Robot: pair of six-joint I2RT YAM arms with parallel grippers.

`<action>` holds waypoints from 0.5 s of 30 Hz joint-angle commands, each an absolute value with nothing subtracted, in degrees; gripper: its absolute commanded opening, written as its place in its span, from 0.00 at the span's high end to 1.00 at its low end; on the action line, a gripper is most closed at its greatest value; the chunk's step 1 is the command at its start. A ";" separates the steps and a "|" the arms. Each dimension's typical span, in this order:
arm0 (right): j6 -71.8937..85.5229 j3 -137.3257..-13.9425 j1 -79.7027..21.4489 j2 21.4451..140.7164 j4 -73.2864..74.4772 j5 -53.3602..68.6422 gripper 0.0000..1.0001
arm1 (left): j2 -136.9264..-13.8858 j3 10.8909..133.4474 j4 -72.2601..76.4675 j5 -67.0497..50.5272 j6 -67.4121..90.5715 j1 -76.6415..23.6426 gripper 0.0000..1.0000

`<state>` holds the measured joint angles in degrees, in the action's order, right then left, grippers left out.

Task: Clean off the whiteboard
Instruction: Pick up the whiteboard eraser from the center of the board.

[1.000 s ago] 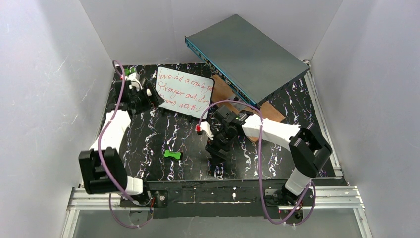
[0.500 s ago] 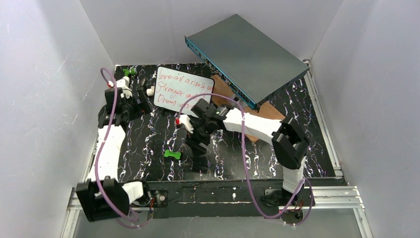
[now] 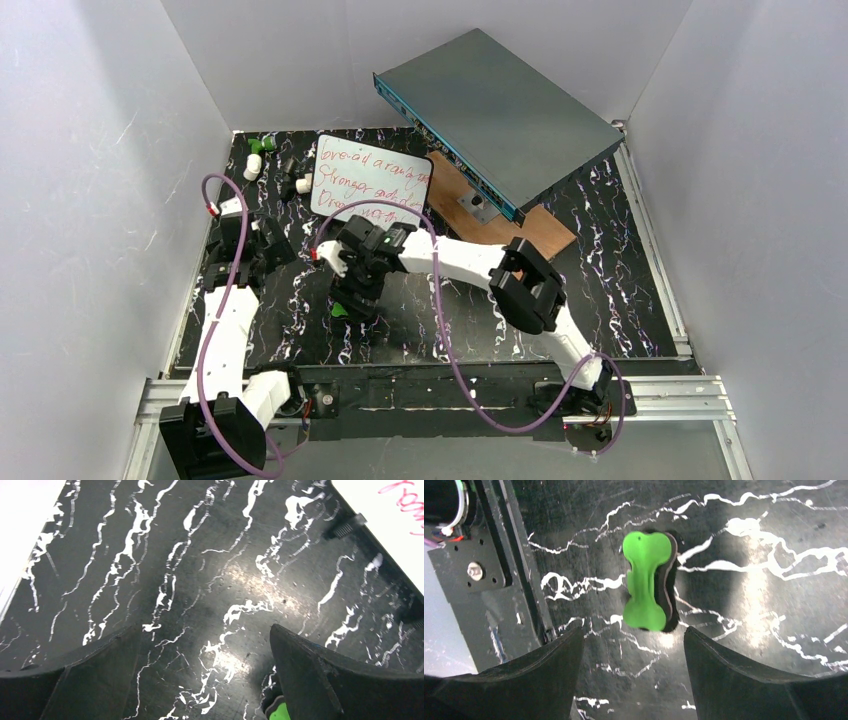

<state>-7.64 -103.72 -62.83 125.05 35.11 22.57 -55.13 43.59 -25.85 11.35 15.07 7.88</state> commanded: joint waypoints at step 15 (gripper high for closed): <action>-4.85 -115.30 -67.59 135.11 34.70 8.86 0.36 | -51.93 44.38 -27.03 24.74 18.46 8.07 0.02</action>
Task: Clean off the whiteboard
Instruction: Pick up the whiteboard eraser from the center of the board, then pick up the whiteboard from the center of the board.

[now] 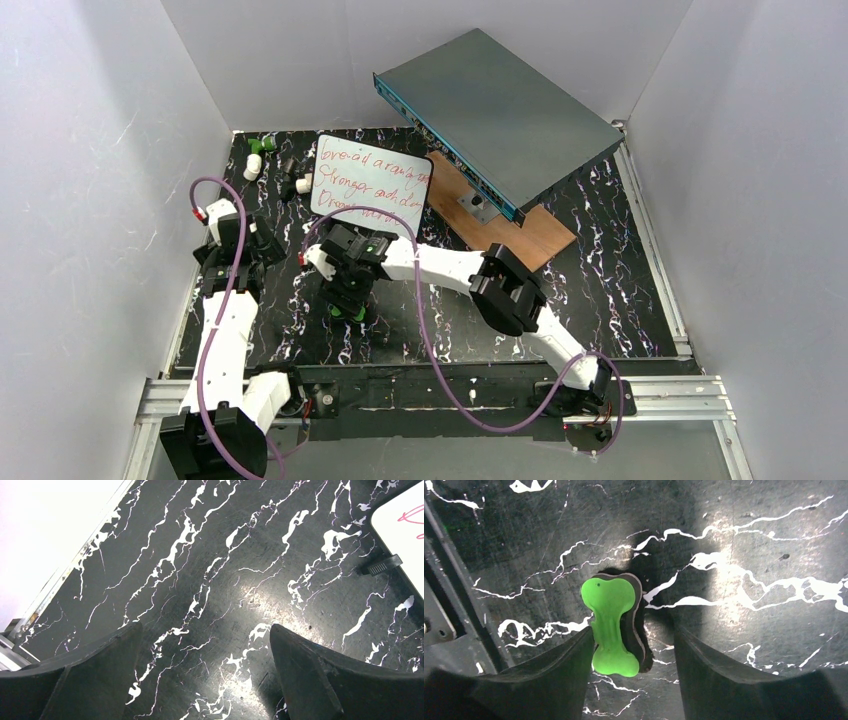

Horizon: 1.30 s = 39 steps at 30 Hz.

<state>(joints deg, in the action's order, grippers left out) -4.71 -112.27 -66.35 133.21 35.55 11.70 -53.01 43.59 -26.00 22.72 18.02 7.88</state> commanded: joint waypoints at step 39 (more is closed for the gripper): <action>-33.74 -74.28 -57.84 103.09 47.22 31.89 0.92 | -111.30 85.62 7.68 -60.11 20.93 16.21 0.02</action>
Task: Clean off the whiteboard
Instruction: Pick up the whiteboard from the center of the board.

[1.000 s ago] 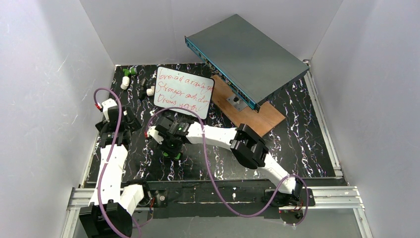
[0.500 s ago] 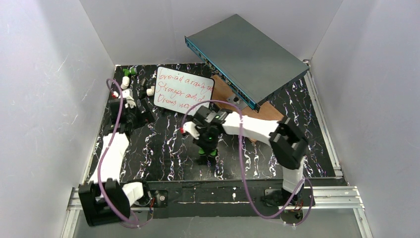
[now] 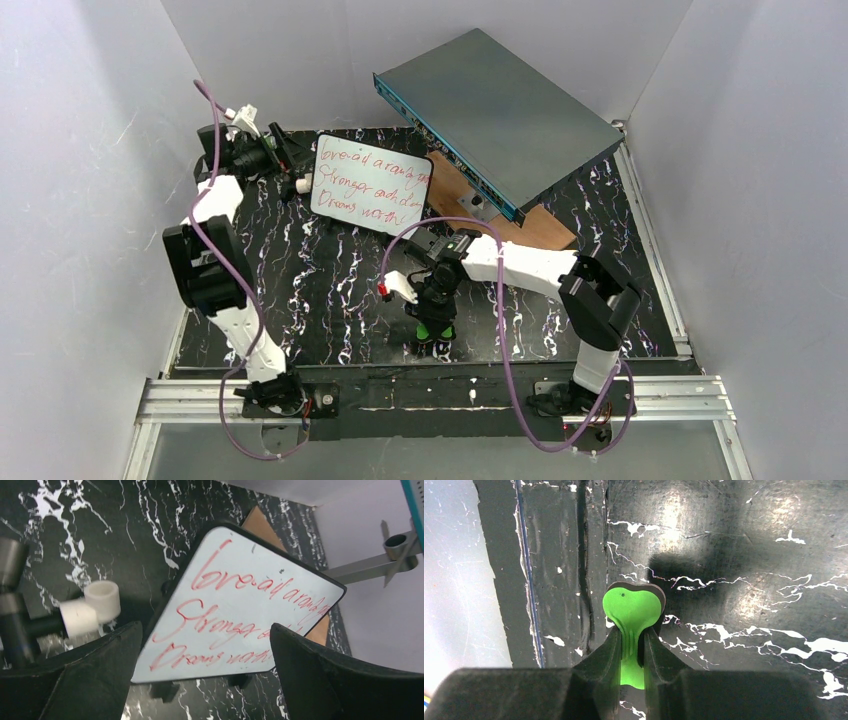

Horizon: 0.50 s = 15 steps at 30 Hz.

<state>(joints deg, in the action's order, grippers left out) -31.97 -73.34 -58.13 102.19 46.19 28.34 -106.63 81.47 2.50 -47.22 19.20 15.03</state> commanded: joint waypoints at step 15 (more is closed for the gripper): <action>-34.50 -74.99 -56.72 104.72 47.58 34.42 0.92 | -128.17 87.96 45.69 -75.09 41.08 16.17 0.07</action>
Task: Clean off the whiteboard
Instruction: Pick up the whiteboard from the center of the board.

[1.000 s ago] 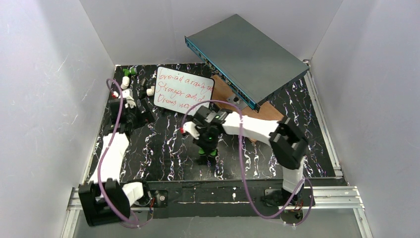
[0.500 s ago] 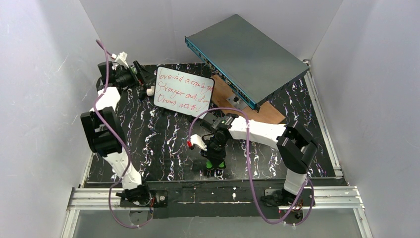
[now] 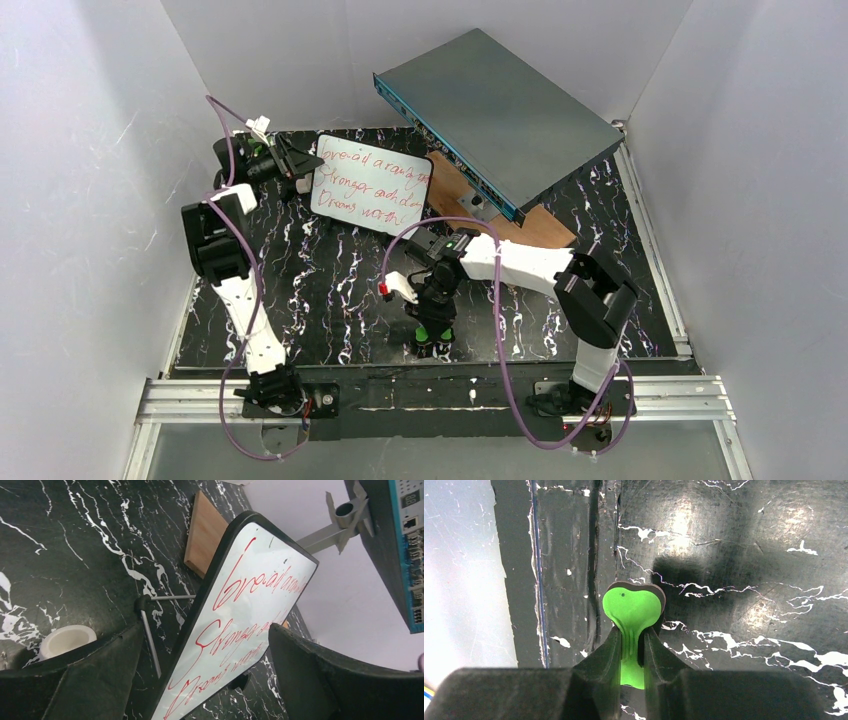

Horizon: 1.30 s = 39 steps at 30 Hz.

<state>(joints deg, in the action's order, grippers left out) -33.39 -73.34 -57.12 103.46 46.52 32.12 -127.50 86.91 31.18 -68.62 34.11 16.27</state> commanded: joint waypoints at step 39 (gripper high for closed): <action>-34.70 -75.76 -55.71 105.92 48.60 35.29 0.92 | -134.42 85.92 54.41 -80.74 47.43 13.36 0.70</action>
